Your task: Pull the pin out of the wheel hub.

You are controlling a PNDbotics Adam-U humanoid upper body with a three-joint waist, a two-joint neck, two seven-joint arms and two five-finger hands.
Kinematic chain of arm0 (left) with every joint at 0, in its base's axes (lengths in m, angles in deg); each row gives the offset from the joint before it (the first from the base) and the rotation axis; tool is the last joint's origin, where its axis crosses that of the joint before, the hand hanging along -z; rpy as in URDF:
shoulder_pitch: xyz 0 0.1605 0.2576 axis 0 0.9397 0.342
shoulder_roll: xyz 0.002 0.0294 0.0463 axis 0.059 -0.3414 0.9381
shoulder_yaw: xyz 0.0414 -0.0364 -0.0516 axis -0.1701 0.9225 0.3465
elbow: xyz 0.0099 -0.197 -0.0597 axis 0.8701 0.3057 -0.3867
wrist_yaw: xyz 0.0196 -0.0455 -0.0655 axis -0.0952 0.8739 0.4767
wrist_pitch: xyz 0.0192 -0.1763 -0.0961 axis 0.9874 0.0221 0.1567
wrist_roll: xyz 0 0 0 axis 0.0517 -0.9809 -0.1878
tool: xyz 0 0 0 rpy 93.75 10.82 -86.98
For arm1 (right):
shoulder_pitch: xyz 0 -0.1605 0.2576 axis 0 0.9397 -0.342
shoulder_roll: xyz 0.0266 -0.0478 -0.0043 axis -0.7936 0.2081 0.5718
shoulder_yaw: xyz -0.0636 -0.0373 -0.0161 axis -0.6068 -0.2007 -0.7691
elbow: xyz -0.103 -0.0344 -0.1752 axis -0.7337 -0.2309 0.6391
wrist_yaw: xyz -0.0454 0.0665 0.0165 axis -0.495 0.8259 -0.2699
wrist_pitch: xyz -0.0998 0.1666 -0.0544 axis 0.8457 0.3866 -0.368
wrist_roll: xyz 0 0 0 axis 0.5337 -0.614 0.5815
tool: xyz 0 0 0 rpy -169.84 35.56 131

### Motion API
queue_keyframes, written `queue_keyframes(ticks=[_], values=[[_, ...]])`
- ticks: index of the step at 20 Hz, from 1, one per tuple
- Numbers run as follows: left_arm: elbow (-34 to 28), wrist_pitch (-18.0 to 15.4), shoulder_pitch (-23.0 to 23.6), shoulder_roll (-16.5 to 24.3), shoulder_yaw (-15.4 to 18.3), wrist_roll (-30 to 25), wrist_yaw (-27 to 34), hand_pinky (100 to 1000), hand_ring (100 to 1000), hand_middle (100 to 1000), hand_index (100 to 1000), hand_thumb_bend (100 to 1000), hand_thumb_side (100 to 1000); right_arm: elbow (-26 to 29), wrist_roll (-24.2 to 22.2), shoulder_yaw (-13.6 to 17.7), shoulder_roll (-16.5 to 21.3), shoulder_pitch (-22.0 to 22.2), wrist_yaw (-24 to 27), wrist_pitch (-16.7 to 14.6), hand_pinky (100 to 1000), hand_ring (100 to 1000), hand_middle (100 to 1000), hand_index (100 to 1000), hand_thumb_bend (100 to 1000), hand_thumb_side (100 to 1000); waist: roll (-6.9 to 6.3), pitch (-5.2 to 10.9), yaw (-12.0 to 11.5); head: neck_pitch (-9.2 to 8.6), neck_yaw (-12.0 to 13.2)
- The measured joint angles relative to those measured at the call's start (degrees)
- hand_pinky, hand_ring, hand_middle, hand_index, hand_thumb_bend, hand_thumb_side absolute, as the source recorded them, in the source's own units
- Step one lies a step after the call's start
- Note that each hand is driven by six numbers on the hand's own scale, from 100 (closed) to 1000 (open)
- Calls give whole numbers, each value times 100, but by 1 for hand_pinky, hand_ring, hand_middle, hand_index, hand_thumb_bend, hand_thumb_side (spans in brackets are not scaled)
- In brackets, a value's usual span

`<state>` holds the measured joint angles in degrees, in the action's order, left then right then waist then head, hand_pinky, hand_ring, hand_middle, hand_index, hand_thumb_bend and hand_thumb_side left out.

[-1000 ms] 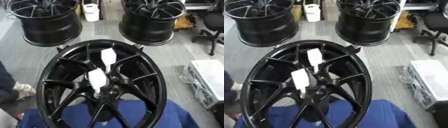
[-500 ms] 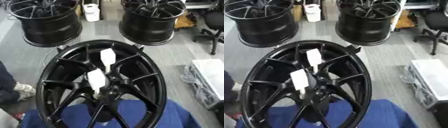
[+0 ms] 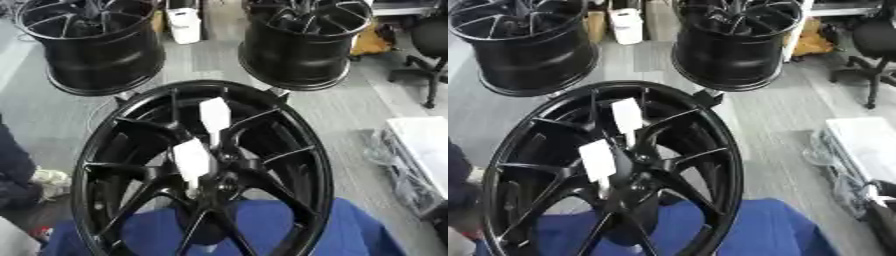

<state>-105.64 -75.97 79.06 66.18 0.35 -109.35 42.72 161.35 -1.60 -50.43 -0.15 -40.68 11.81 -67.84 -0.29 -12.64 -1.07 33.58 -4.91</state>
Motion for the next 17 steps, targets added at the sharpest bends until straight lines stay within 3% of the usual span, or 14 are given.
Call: queue_keyframes(ticks=[5,17], values=[[-2,-21,1,-45,-4,-21,26,782,757,661,700,213,821,-136,-229,-319,-563,-254,-25,-232,600,574,609,745,100,764,-75,-5,31,4,45],[0,-15,9,-50,-38,-53,29,781,756,661,699,214,826,-358,-252,-554,-609,-232,2,-586,591,556,587,738,100,767,-64,0,65,89,195]])
